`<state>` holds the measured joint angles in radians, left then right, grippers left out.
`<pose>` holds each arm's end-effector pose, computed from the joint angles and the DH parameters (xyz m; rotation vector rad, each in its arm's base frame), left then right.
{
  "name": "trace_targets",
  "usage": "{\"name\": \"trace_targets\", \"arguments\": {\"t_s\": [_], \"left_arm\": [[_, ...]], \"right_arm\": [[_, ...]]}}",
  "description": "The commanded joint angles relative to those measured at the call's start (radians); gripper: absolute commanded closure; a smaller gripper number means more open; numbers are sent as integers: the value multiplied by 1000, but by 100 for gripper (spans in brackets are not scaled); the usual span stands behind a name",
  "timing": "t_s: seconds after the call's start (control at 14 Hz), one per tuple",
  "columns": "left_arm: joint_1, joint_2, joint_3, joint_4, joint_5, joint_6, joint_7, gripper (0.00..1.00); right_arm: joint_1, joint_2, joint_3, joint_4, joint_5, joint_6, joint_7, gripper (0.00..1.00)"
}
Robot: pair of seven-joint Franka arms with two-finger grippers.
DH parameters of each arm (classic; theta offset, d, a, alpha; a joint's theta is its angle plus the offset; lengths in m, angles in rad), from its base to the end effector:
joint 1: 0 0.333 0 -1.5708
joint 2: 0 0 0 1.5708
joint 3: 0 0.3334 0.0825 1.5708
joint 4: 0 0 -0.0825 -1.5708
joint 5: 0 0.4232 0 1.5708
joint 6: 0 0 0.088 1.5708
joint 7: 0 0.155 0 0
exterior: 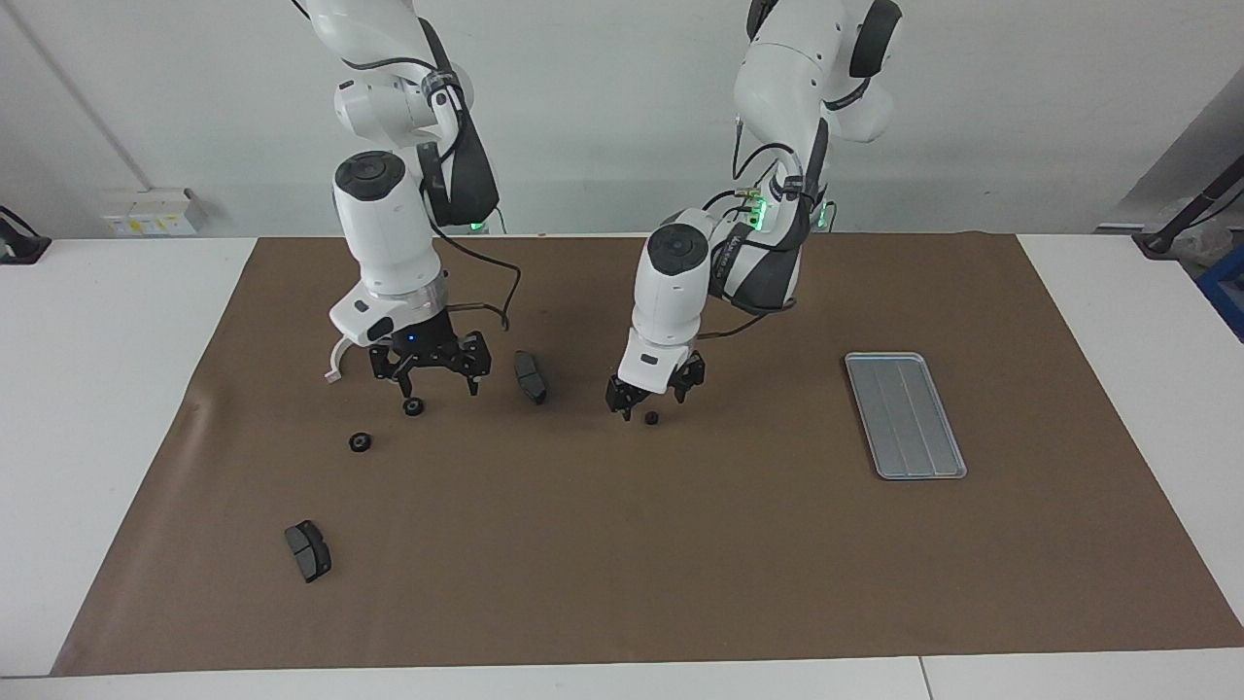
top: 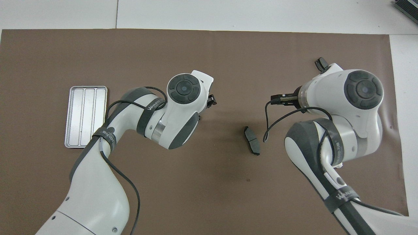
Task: Place bearing gear from tray to pile
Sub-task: 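Grasp the centered gear with the right gripper while the left gripper withdraws, then carry the gear to the gear pile and release it with the right gripper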
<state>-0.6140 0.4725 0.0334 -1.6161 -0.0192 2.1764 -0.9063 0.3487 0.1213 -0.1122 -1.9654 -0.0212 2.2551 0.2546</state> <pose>0.6125 -0.4063 0.3080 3.0373 0.5083 0.0986 0.6259 0.1506 0.3794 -3.1190 0.0064 -0.2682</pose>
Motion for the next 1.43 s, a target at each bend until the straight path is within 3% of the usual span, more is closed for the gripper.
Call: {"name": "trace_targets", "arguments": {"t_s": [0.0,0.21,0.5,0.71,0.86,1.21,1.36], "left_arm": [[164,-80,-15,4,10,-70,96,0],[319,-146,-17,7,-25,-180,320,0],[514,-193,-12,16,-25,-306,687,0],[580,-215,-4,120,-10,-511,805,0],[582,-212,2,227,-8,-654,805,0],[576,-247,-6,370,4,-870,804,0],[563,-252,-13,412,10,-940,804,0]], "right_arm": [[42,33,5,23,14,17,40,0],[136,128,5,147,15,-6,146,0],[239,280,19,293,116,11,187,0],[345,449,19,433,90,14,296,0],[349,474,19,431,51,49,301,0],[374,477,19,382,41,74,290,0],[374,477,19,372,40,74,288,18]]}}
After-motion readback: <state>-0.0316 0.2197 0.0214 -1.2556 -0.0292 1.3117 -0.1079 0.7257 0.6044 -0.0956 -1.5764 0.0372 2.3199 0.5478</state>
